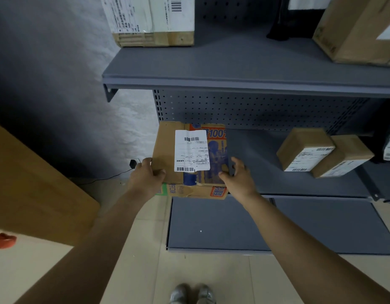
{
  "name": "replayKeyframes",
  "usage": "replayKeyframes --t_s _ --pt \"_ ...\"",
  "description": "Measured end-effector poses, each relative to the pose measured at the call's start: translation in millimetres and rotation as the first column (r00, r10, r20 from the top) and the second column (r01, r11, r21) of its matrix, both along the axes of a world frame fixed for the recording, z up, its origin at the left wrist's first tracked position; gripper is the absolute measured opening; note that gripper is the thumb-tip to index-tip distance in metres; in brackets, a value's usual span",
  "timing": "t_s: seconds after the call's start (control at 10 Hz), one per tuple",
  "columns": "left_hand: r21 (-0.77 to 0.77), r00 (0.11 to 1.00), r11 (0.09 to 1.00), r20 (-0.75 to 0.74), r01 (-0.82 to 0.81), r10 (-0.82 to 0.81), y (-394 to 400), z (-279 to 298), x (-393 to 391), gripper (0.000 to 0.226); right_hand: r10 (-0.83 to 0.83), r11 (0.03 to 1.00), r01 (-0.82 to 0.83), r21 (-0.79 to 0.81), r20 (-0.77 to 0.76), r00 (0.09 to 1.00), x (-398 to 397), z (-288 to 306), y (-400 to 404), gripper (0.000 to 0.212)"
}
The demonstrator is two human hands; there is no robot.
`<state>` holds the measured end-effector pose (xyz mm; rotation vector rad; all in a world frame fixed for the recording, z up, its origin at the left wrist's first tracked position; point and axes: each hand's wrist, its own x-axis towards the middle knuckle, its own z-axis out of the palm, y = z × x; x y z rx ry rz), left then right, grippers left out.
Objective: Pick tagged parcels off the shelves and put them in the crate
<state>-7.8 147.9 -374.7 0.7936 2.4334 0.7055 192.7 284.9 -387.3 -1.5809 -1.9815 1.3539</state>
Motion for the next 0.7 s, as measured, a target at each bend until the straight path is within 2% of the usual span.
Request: replayKeyframes --t_s 0.1,0.2,0.4,0.6,0.7 --pt "-0.066 0.981 0.995 -0.174 0.079 -0.089 -12.1 3.7 9.3 0.053 0.069 0.997 -0.068 0.033 -0.018 0.997 2.9 0.5 -1.6 0.061" --pt "-0.123 0.956 0.983 -0.243 0.134 -0.161 -27.4 9.1 15.2 0.048 0.109 0.993 -0.108 0.046 -0.001 0.994 5.0 1.0 -5.7 0.060" --pt "-0.222 0.882 0.941 -0.345 0.256 -0.321 -55.5 26.4 20.9 0.038 0.178 0.960 -0.206 0.188 0.155 0.972 15.2 25.2 -39.0 0.055" --pt "-0.225 0.777 0.897 -0.450 0.379 -0.441 -70.1 75.5 26.0 0.041 0.222 0.862 -0.305 0.404 0.239 0.945 22.0 80.4 -77.2 0.053" --pt "-0.176 0.677 0.881 -0.580 0.439 -0.453 -78.8 115.3 26.3 0.045 0.205 0.767 -0.338 0.545 0.291 0.935 19.4 123.8 -96.5 0.050"
